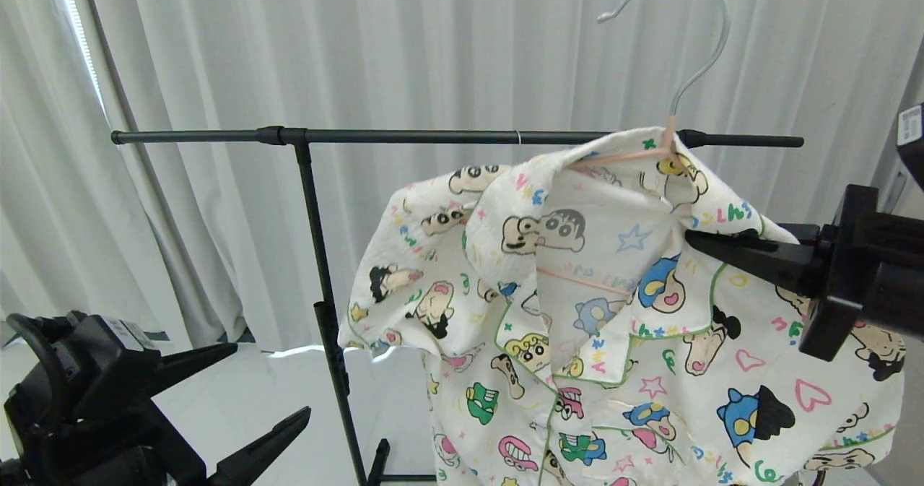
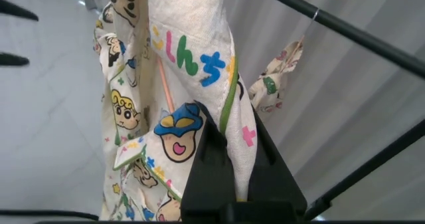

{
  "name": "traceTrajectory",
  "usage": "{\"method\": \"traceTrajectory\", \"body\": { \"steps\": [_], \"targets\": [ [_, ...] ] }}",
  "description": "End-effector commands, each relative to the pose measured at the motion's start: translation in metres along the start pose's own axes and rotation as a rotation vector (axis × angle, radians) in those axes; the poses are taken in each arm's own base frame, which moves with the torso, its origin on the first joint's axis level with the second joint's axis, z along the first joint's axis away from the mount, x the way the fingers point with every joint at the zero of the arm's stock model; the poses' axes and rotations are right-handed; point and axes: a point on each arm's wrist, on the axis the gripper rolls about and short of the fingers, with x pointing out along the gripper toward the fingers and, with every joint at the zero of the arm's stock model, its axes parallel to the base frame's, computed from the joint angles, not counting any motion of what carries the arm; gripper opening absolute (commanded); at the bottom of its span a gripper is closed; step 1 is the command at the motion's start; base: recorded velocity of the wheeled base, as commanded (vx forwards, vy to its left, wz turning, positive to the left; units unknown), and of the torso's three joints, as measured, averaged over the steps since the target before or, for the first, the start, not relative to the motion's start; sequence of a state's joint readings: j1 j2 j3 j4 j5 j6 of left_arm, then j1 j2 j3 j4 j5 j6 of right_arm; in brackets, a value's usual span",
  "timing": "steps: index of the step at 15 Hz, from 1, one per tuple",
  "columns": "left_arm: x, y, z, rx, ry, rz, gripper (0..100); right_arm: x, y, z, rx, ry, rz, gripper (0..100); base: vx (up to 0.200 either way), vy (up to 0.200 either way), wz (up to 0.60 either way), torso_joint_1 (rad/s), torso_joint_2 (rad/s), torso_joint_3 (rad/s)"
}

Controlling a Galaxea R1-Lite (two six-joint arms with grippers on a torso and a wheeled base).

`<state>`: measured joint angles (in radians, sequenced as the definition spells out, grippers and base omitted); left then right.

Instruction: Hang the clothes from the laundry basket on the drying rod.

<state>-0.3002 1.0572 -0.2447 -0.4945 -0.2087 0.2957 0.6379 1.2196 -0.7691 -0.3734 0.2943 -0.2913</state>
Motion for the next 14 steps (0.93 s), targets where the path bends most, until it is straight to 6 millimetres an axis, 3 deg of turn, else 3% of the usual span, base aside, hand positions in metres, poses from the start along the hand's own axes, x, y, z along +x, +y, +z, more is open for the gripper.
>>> {"method": "traceTrajectory", "body": {
  "steps": [1,5,9,10,14],
  "targets": [
    [0.007,0.004,0.008,0.003,-0.007,-0.006,100,0.0,0.005,-0.006,-0.031,0.013,0.046,0,0.0,0.0,0.0,0.0,0.0,0.0],
    [0.019,0.005,0.005,-0.008,0.041,-0.032,100,0.001,0.023,-0.007,-0.062,0.009,0.137,0,0.0,0.0,0.0,0.0,0.0,0.0],
    [0.024,0.002,0.001,-0.02,0.046,-0.138,100,-0.002,0.025,-0.005,-0.07,0.0,0.142,0,0.0,0.0,0.0,0.0,0.0,0.0],
    [0.026,0.003,0.0,-0.024,0.052,-0.136,0,-0.002,0.025,-0.005,-0.074,-0.001,0.144,0,0.0,0.0,0.0,0.0,0.0,0.0],
    [0.03,0.008,0.005,-0.034,0.05,-0.122,0,-0.006,0.027,-0.007,-0.077,0.012,0.152,0,0.0,0.0,0.0,0.0,0.0,0.0]
  ]
}}
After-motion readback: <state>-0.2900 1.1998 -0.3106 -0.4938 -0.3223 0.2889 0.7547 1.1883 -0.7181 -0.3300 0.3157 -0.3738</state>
